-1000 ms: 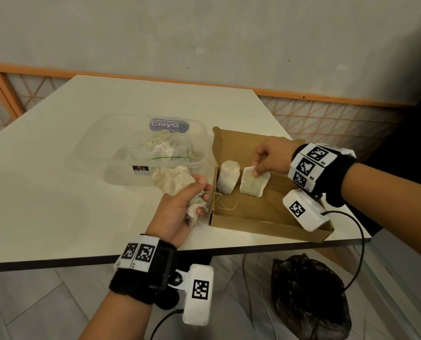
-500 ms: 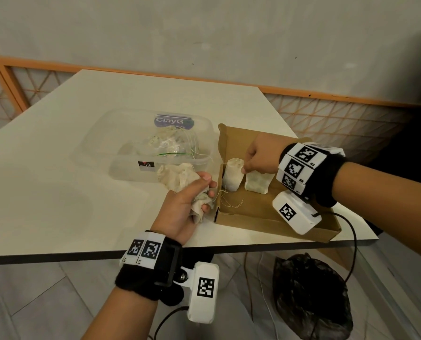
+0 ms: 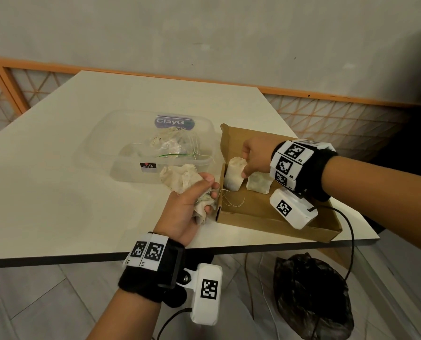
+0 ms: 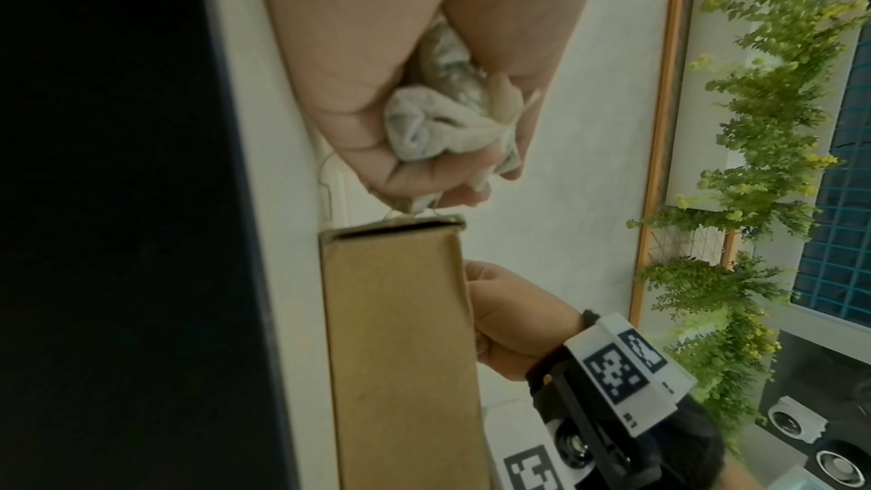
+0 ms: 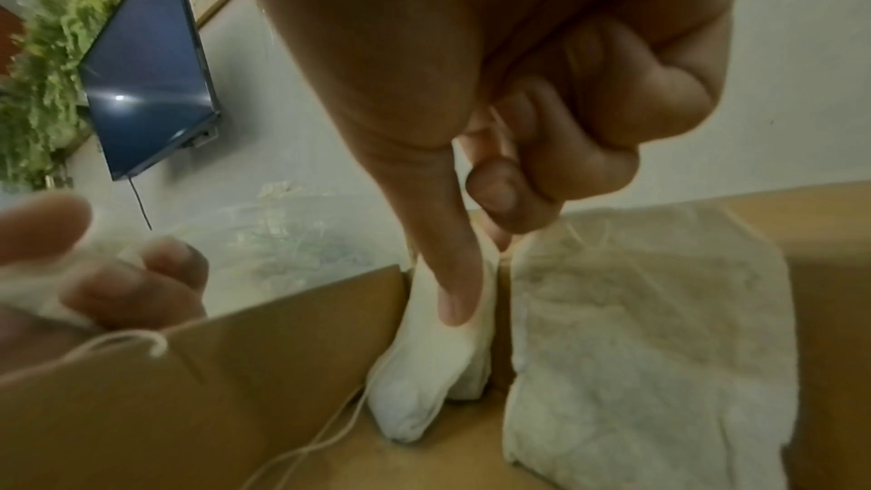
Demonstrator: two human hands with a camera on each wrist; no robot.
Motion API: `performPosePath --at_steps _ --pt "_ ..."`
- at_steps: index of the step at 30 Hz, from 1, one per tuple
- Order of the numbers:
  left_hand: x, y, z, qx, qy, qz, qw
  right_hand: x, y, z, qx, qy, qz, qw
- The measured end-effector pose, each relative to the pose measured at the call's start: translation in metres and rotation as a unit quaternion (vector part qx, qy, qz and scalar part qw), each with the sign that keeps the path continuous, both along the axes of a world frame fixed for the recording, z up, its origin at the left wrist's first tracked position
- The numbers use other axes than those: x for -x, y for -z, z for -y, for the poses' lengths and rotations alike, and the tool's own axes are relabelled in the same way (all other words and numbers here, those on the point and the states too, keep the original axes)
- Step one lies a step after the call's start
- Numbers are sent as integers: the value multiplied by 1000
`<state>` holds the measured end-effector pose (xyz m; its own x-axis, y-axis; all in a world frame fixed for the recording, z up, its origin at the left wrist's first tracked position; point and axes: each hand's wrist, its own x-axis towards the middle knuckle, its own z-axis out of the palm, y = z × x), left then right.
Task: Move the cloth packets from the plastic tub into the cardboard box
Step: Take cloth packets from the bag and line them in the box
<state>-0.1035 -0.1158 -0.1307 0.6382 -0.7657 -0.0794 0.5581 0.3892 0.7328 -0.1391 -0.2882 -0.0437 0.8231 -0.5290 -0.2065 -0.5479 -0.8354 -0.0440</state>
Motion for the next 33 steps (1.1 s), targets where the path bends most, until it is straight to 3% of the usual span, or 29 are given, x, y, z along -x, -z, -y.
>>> performPosePath --at_steps 5,10,15,18,23,29,31,33 --pt "0 1 1 4 -5 3 1000 -10 -3 -4 27 -49 -15 998" --pt "-1 3 1 5 -3 1 1000 -11 -12 -6 8 -44 -4 999" --pt "-2 4 1 10 4 -32 999 -7 -24 -11 57 -34 11 998" --pt "-3 1 1 13 13 -73 997 8 -40 -23 -17 -35 114 993" --pt "-7 -1 -1 37 34 -155 987 39 -23 -72 -191 -97 132 968" --pt "-3 -5 -4 51 68 -181 980 34 29 -91 -153 -94 193 965" --pt "-1 -7 -4 65 70 -178 979 34 32 -86 -194 -66 237 950" --pt "-1 -7 -5 66 69 -173 980 36 30 -80 -296 -14 280 913"
